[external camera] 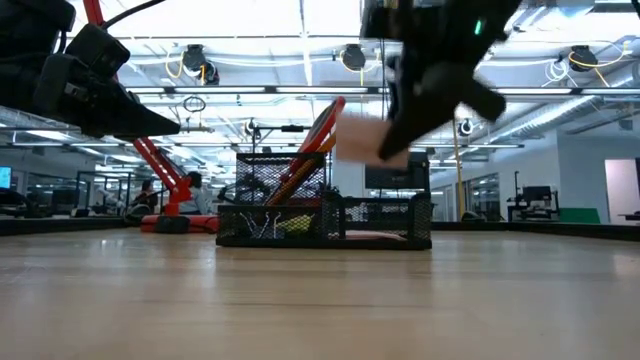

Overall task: Pick and place office supplies into organizer
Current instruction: Put the pink sticky notes into the desk organizer, then return to Home Position

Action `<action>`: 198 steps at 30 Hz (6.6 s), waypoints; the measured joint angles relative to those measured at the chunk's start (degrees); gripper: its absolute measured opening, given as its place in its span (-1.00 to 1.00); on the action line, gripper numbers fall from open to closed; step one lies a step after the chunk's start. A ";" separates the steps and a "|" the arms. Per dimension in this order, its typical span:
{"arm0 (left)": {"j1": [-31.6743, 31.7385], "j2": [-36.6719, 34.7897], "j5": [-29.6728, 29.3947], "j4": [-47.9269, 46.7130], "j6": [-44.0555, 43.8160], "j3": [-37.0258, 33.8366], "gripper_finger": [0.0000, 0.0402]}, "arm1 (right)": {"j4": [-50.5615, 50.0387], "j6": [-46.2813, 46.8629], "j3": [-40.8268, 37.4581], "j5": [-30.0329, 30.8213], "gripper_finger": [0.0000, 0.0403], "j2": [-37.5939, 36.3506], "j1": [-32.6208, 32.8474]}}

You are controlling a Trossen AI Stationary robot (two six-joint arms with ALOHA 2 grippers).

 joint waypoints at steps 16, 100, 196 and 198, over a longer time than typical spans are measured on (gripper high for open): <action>0.02 0.00 -0.02 -0.51 1.64 0.00 -0.85 | 10.91 -2.62 -7.74 -10.85 -0.59 0.05 -8.17; -2.79 0.02 0.25 4.13 6.44 -0.04 -0.85 | 35.01 -9.91 -9.95 -14.96 -1.00 -9.43 1.48; -15.43 -32.34 -13.67 -21.07 17.49 -0.02 -0.85 | 50.02 -7.56 -70.84 -15.71 -1.00 -94.40 -6.02; -15.22 -32.35 -11.95 -19.04 18.13 -0.02 -0.85 | 49.57 -7.92 -70.86 -16.42 -1.00 -95.22 -6.50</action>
